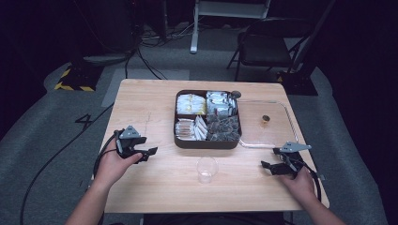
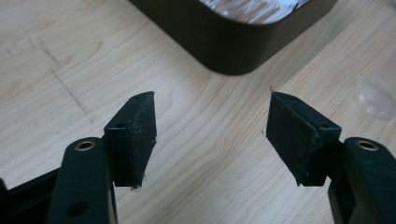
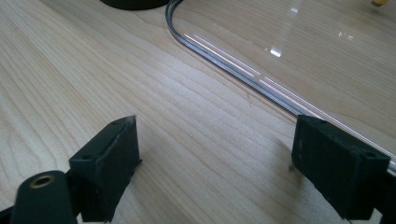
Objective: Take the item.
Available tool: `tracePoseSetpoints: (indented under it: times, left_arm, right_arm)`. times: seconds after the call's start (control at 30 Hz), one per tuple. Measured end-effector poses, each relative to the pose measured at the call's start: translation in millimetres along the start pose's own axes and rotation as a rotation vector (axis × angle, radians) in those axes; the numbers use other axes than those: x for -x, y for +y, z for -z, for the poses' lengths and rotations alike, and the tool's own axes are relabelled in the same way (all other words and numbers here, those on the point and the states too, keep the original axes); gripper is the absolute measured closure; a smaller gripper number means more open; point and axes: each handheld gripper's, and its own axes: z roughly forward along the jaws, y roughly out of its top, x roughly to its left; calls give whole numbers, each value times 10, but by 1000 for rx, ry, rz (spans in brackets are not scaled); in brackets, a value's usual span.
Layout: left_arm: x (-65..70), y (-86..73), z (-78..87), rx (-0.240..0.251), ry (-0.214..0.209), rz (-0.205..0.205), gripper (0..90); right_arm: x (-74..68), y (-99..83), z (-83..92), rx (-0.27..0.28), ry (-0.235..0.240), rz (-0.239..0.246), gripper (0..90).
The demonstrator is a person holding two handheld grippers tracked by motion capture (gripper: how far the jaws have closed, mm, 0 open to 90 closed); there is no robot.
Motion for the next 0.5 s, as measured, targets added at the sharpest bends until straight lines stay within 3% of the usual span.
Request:
tracePoseSetpoints:
  times: [0.13,0.23,0.27,0.5]
  left_arm:
    - [0,119,-23,-9,-8,-30,361]
    - [4,221,-58,19,-29,-46,361]
    - [10,294,-84,40,-55,-38,363]
    - [7,576,-181,62,-75,-75,374]
  right_arm:
    - [-1,1,-1,0,0,-1,151]
    - [-1,0,-1,1,0,-1,153]
    - [0,0,0,1,-1,-1,154]
    - [-1,0,0,1,0,0,155]
